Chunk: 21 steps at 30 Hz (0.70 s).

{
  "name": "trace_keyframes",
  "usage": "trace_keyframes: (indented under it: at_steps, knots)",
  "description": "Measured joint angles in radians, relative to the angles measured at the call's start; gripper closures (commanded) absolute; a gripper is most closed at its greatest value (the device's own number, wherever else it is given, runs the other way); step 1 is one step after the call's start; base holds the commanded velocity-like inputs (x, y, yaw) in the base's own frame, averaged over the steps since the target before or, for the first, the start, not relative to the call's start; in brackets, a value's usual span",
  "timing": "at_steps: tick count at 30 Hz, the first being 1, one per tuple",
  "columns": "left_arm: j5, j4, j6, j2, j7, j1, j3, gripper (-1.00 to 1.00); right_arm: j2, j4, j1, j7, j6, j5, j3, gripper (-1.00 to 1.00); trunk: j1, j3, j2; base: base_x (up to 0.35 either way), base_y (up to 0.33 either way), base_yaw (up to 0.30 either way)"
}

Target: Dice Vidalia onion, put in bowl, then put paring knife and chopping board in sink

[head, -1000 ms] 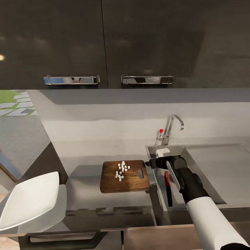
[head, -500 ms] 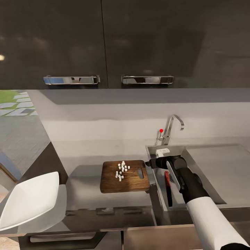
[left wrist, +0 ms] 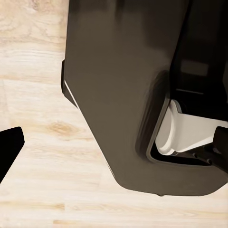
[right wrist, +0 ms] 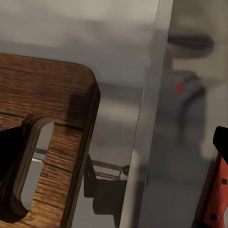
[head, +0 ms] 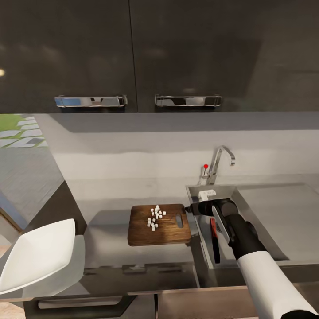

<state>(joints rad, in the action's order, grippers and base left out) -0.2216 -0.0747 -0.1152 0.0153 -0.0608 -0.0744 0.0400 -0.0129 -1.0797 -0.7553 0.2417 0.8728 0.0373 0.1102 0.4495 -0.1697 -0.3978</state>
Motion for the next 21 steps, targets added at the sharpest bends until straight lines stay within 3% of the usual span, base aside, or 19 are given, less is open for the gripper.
trace_keyframes:
  at_steps: [15, 21]
  knots:
    - [0.000, 0.000, 0.000, 0.001, 0.000, 0.000, 0.000, -1.00, 0.003, 0.015, 0.000, 0.000, -0.001, 0.000, 0.000, -1.00, 0.000, -0.022, 0.000, 0.000, 0.001, 0.000]
    - [0.000, 0.000, 0.000, 0.001, 0.000, 0.000, 0.000, -1.00, 0.003, 0.015, 0.000, 0.000, -0.001, 0.000, 0.000, -1.00, 0.000, -0.032, 0.000, 0.000, 0.133, 0.000]
